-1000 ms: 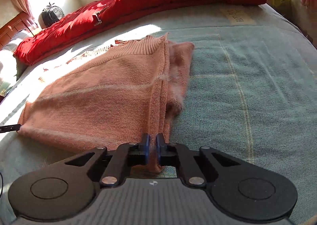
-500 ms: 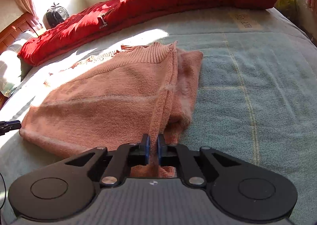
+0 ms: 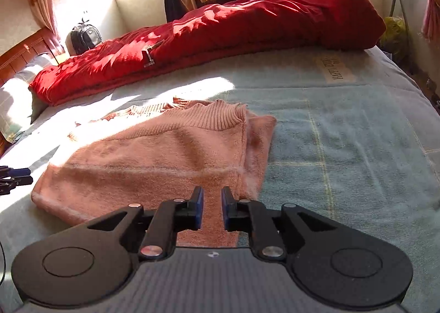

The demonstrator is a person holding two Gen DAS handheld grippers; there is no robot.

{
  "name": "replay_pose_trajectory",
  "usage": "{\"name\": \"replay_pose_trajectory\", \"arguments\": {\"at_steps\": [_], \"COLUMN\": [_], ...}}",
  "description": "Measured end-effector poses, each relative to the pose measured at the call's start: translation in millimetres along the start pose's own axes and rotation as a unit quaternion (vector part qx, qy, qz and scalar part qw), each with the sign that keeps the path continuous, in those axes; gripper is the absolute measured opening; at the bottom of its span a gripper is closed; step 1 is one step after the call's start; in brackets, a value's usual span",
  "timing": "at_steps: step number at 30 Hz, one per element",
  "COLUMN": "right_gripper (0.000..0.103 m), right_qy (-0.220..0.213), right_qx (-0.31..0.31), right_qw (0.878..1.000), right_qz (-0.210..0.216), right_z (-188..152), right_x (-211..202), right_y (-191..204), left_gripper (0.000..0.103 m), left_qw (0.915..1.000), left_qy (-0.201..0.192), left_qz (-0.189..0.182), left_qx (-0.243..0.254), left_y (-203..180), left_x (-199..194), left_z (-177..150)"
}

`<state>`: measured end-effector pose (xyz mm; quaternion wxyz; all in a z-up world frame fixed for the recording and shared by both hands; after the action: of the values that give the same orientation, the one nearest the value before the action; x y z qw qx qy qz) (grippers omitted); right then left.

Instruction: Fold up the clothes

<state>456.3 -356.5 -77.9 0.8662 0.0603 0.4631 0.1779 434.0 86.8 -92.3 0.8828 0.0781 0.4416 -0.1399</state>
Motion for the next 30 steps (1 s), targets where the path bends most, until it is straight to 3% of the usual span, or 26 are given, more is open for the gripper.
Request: {"name": "replay_pose_trajectory", "arguments": {"at_steps": [5, 8, 9, 10, 11, 15, 19, 24, 28, 30], "right_gripper": [0.023, 0.026, 0.032, 0.047, 0.053, 0.053, 0.053, 0.053, 0.065, 0.067], "right_qy": [0.049, 0.039, 0.034, 0.028, 0.023, 0.015, 0.026, 0.072, 0.072, 0.064], "right_qx": [-0.016, -0.006, -0.013, -0.028, -0.043, -0.101, -0.157, -0.185, -0.201, -0.226], "right_qw": [0.999, 0.999, 0.999, 0.999, 0.998, 0.995, 0.987, 0.979, 0.974, 0.967], "right_qz": [-0.018, -0.019, -0.025, -0.026, -0.028, -0.018, -0.001, -0.036, -0.078, -0.095], "right_z": [-11, -14, -14, -12, -11, -3, 2, -25, -41, -44], "right_x": [36, 23, 16, 12, 8, 13, 36, 52, 31, 22], "right_y": [0, -1, 2, 10, 19, 56, 95, 95, 81, 84], "left_gripper": [0.041, 0.041, 0.041, 0.041, 0.043, 0.051, 0.052, 0.053, 0.06, 0.07], "left_qw": [0.9967, 0.9972, 0.9977, 0.9982, 0.9986, 0.9965, 0.9885, 0.9889, 0.9786, 0.9656], "left_qy": [0.067, 0.048, 0.036, 0.026, 0.017, -0.012, -0.006, 0.035, 0.014, -0.006], "left_qz": [0.023, 0.042, 0.053, 0.053, 0.05, 0.041, 0.04, 0.042, 0.072, 0.091], "left_qx": [-0.04, -0.038, -0.022, -0.01, 0.005, 0.073, 0.146, 0.138, 0.192, 0.243], "left_y": [21, 28, 26, 23, 14, -24, -63, -60, -68, -84], "left_x": [34, 14, 4, -3, -8, -19, 2, 21, -1, -7], "left_z": [-16, -22, -22, -21, -19, -7, -8, -25, -30, -30]}}
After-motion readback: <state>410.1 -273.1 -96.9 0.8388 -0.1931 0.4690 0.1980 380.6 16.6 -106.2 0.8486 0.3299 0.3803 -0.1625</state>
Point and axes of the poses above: each gripper's, at about its wrist camera, not at the fingertips, and x roughly the way its jaws point, y to its left, z to its top, the point moved 7 cm from there along x, roughly the way its jaws point, and after that the axes turned 9 degrees about y, right-handed, at the moved point
